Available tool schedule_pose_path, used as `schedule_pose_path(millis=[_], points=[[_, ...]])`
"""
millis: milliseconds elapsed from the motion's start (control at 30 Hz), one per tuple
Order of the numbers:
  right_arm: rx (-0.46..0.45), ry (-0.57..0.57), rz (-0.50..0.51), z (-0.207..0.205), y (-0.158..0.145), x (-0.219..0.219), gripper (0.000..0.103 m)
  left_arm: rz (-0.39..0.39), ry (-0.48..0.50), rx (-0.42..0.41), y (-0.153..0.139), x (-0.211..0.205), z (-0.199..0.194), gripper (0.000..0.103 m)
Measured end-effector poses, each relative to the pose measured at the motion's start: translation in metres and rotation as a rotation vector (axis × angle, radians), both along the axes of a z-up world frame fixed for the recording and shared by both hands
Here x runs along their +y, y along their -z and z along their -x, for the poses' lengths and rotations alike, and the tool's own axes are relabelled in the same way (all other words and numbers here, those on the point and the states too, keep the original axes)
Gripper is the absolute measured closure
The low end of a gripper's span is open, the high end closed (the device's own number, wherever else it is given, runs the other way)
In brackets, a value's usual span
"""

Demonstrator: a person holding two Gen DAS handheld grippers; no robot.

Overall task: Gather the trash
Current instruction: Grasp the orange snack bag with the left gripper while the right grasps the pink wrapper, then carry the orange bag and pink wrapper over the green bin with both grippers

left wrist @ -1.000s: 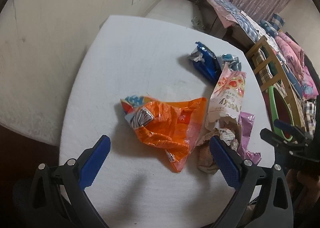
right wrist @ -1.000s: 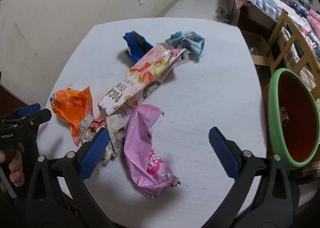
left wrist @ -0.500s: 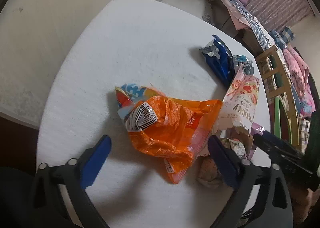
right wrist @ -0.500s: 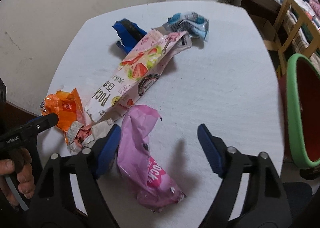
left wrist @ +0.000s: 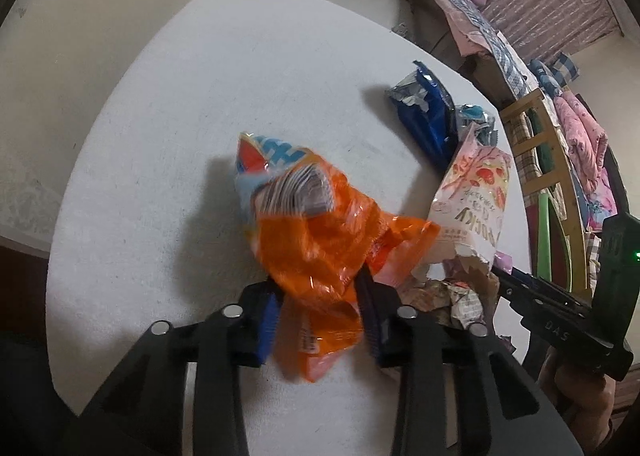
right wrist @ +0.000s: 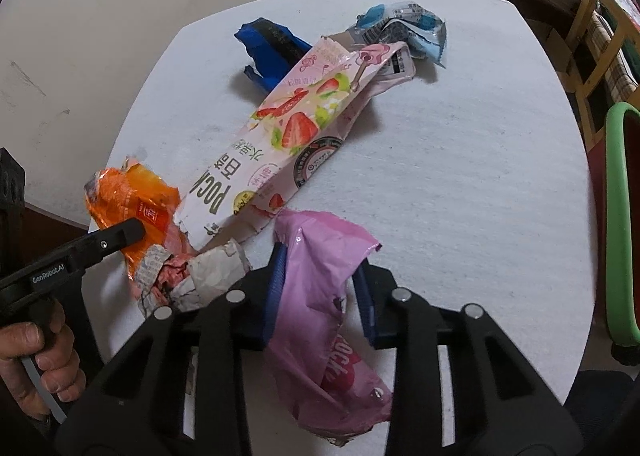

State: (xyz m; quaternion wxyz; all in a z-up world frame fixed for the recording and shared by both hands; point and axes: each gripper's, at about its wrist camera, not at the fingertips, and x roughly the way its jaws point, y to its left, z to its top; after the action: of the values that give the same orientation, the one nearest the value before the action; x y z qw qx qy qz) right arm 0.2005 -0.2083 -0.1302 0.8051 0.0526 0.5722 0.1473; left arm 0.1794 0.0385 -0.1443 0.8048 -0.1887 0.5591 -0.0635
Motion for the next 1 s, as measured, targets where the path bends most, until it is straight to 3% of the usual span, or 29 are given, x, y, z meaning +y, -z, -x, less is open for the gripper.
schedule_pose_path(millis=[200, 433, 633, 1000], points=[[-0.032, 0.006, 0.005, 0.009, -0.012, -0.008, 0.074, -0.035, 0.022, -0.044, -0.017, -0.002, 0.005, 0.076], [-0.086, 0.018, -0.005, 0.023, -0.034, -0.016, 0.074, -0.142, 0.056, -0.120, -0.050, -0.009, 0.019, 0.076], [-0.132, 0.018, -0.007, 0.032, -0.053, -0.025, 0.075, -0.190, 0.094, -0.160, -0.071, -0.018, 0.027, 0.076], [-0.209, 0.070, -0.028, 0.031, -0.086, -0.055, 0.075, -0.206, 0.162, -0.220, -0.106, -0.052, 0.021, 0.076]])
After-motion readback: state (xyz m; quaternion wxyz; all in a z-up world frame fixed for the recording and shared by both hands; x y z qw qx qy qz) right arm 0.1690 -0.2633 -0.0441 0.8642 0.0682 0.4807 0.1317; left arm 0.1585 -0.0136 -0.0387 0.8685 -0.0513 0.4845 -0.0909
